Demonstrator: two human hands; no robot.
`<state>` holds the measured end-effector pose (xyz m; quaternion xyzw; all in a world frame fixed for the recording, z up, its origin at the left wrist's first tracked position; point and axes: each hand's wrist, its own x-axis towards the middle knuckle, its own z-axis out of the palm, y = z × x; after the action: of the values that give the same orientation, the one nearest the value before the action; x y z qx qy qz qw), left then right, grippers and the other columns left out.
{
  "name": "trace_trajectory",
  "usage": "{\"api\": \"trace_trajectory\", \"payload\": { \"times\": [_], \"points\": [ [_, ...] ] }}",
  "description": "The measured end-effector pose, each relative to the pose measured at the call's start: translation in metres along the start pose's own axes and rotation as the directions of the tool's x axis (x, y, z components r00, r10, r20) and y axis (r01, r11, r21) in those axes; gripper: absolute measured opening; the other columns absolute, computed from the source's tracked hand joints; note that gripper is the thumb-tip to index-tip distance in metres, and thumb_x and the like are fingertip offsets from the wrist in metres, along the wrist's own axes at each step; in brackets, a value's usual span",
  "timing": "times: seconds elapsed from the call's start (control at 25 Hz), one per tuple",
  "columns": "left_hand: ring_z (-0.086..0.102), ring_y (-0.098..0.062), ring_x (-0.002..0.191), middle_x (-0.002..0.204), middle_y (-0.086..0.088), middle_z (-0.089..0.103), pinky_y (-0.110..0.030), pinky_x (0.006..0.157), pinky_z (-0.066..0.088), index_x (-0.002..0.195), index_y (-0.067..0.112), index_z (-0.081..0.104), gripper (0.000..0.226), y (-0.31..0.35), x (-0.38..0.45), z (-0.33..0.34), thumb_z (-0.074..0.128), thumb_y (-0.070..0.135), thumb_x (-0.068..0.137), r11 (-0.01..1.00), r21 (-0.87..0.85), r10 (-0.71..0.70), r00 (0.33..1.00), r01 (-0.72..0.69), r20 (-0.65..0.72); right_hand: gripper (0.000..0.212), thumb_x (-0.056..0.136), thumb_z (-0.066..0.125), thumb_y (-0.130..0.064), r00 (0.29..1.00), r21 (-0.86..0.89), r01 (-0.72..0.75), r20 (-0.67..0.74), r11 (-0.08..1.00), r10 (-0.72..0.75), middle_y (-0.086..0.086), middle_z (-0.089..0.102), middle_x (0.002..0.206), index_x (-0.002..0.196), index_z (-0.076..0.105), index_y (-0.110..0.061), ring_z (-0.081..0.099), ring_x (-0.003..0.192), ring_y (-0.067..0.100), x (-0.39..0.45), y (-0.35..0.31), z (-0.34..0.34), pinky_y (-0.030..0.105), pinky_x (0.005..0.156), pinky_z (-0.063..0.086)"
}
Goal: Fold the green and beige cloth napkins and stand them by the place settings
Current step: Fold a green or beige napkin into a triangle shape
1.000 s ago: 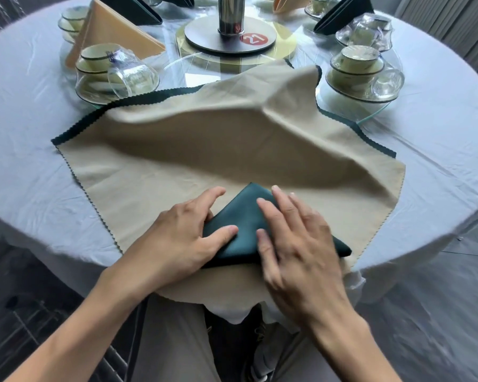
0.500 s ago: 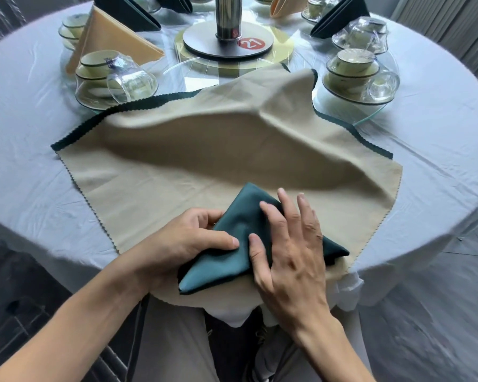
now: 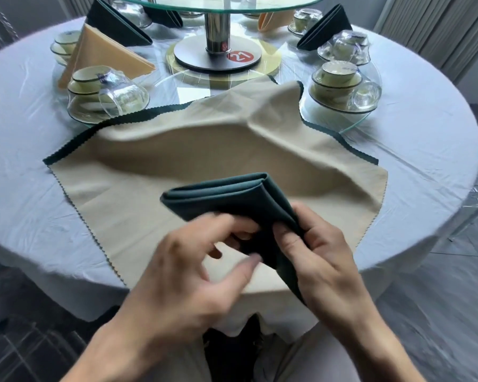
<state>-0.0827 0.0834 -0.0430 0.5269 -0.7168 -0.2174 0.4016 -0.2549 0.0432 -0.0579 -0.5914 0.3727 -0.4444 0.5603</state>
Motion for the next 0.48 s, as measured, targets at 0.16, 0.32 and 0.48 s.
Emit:
{"api": "trace_trajectory", "payload": {
  "times": [0.16,0.32,0.48],
  "points": [
    [0.056,-0.015,0.114,0.122,0.01,0.058,-0.035,0.096,0.042,0.123,0.032,0.056,0.051,-0.025,0.008,-0.026,0.071,0.041,0.075,0.952,0.302,0.005,0.988,0.042,-0.153,0.032,0.091,0.051,-0.015,0.927,-0.036,-0.137,0.348,0.99,0.141,0.018,0.053,0.091,0.111,0.055,0.01,0.045,0.086,0.025,0.026,-0.006,-0.042,0.039,0.076,0.032],
    [0.063,-0.013,0.077,0.087,0.0,0.068,-0.025,0.072,0.048,0.122,0.037,0.056,0.047,-0.042,0.014,-0.022,0.073,0.033,0.078,0.854,-0.393,-0.217,0.921,0.34,0.325,0.024,0.093,0.055,-0.015,0.873,-0.214,-0.175,0.418,0.961,0.253,0.014,0.057,0.086,0.104,0.058,0.006,0.05,0.08,0.02,0.059,-0.007,-0.062,0.033,0.069,0.039],
    [0.056,-0.011,0.072,0.084,0.012,0.059,-0.022,0.065,0.047,0.118,0.036,0.057,0.041,-0.063,0.014,0.0,0.073,0.03,0.081,0.93,-0.15,-0.324,0.942,0.335,0.093,0.019,0.09,0.066,-0.021,0.963,-0.769,0.037,0.198,0.638,0.182,-0.011,0.066,0.089,0.108,0.062,-0.026,0.057,0.07,0.005,0.078,0.02,-0.072,0.024,0.07,0.043]
  ]
}}
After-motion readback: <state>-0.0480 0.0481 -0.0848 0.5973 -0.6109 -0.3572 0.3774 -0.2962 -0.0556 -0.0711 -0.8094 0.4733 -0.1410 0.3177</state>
